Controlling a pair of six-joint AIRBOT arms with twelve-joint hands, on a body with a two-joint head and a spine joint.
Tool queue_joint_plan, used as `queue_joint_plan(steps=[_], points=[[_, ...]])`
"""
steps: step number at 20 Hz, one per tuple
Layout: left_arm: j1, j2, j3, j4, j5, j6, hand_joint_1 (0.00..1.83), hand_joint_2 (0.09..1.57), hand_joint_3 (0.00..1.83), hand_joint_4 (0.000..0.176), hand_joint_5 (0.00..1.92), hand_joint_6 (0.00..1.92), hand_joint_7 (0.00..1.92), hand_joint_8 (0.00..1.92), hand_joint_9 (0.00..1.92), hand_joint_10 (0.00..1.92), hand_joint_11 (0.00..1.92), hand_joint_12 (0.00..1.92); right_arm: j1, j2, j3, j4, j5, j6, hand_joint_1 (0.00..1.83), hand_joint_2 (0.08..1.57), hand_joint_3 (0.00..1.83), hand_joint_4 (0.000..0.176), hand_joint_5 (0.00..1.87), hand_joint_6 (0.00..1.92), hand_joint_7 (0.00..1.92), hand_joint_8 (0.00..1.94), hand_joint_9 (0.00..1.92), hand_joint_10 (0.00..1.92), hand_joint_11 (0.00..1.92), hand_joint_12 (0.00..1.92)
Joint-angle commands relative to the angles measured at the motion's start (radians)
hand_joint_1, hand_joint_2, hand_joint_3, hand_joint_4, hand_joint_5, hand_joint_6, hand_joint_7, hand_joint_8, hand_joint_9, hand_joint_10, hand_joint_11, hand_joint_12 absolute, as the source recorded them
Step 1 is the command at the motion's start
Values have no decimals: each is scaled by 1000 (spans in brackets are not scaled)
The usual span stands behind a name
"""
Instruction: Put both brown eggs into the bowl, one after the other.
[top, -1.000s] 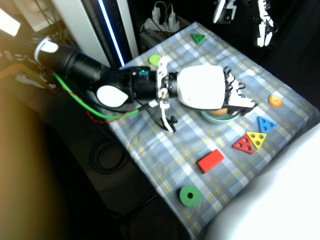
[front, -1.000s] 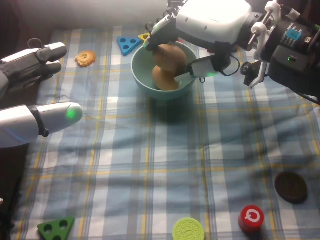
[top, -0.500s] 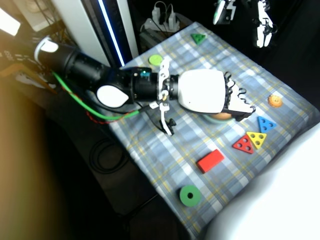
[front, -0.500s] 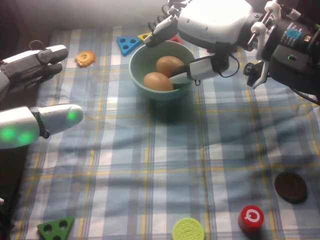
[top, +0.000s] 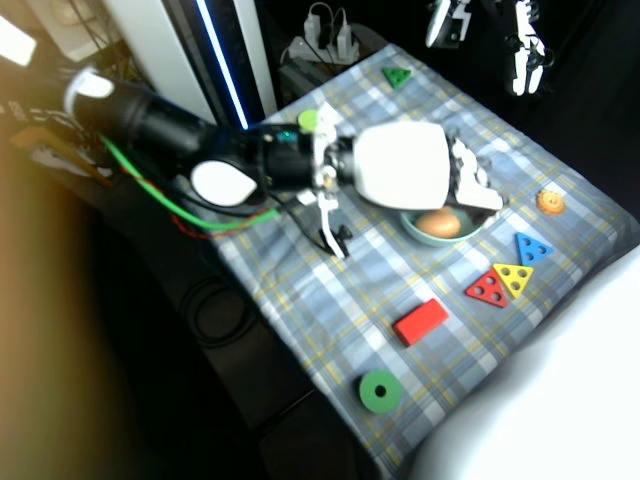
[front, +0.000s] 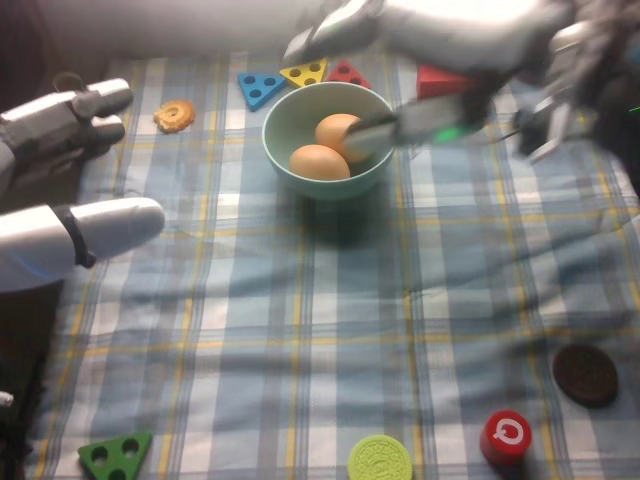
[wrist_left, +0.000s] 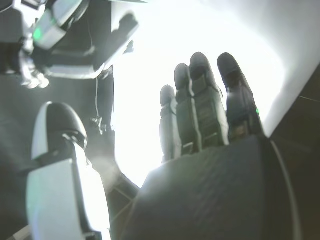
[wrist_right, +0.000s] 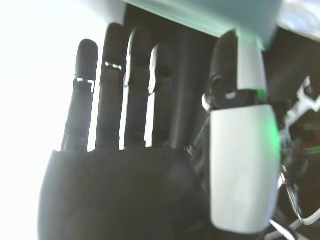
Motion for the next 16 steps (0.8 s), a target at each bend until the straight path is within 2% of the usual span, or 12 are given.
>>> queue_joint_plan(steps=[1, 2, 4, 6, 8, 9, 10, 11, 12, 14, 15, 16], points=[[-6, -2, 10, 22, -161, -36, 738, 906, 0, 93, 357, 5, 434, 0, 411, 0, 0, 637, 11, 46, -13, 57, 194, -4, 712, 1057, 0, 41, 601, 0, 650, 0, 668, 29, 193, 1081], [6, -1, 13, 34, -190, -86, 741, 914, 2, 95, 357, 3, 413, 1, 387, 1, 0, 578, -13, 88, -39, 82, 247, -4, 693, 1073, 5, 30, 610, 5, 652, 3, 685, 29, 239, 1128], [20, 3, 14, 44, -242, -150, 779, 914, 1, 82, 368, 6, 427, 8, 396, 8, 0, 562, -71, 158, -83, 132, 344, -4, 623, 1082, 0, 36, 582, 0, 628, 0, 626, 2, 116, 1219], [28, 2, 23, 53, -313, -224, 799, 921, 3, 65, 355, 0, 433, 1, 394, 3, 0, 685, -195, 232, -139, 232, 488, -4, 626, 1100, 6, 0, 572, 0, 653, 8, 609, 0, 106, 1158], [36, -8, 45, 82, -396, -342, 816, 938, 5, 23, 341, 2, 384, 4, 389, 1, 0, 1040, -333, 273, -194, 329, 642, -4, 797, 1143, 0, 10, 617, 19, 639, 12, 665, 38, 212, 1222], [39, -12, 53, 93, -432, -384, 814, 954, 9, 21, 293, 7, 388, 5, 376, 1, 0, 949, -418, 290, -228, 378, 736, -4, 860, 1163, 4, 0, 607, 11, 635, 9, 656, 32, 156, 1198], [46, -19, 60, 101, -489, -437, 758, 1013, 20, 35, 178, 12, 320, 9, 259, 8, 0, 555, -459, 302, -250, 402, 796, -4, 873, 1160, 1, 0, 638, 11, 701, 16, 701, 38, 177, 1132], [60, -27, 68, 101, -540, -492, 699, 1036, 16, 40, 103, 2, 330, 11, 267, 14, 0, 527, -507, 313, -273, 422, 862, -4, 933, 1188, 5, 0, 673, 10, 766, 17, 753, 48, 219, 1159], [81, -39, 85, 100, -594, -596, 575, 1042, 3, 0, 50, 2, 367, 3, 348, 12, 0, 847, -563, 325, -300, 443, 930, -4, 799, 1200, 4, 0, 606, 1, 775, 11, 792, 65, 222, 1220], [73, -54, 126, 141, -594, -719, 285, 1266, 31, 9, 49, 2, 303, 0, 331, 1, 0, 782, -637, 346, -335, 469, 1020, -4, 599, 1227, 6, 25, 334, 0, 654, 0, 782, 64, 235, 1301], [56, -58, 136, 168, -594, -732, 238, 1288, 15, 0, 103, 10, 297, 0, 305, 0, 0, 747, -657, 356, -352, 486, 1039, -4, 521, 1292, 9, 5, 197, 0, 541, 0, 752, 47, 211, 1248], [41, -58, 140, 188, -594, -751, 245, 1247, 0, 0, 228, 21, 259, 0, 251, 0, 0, 504, -652, 357, -361, 465, 1039, -4, 698, 1275, 0, 0, 310, 21, 519, 0, 617, 9, 41, 1065]])
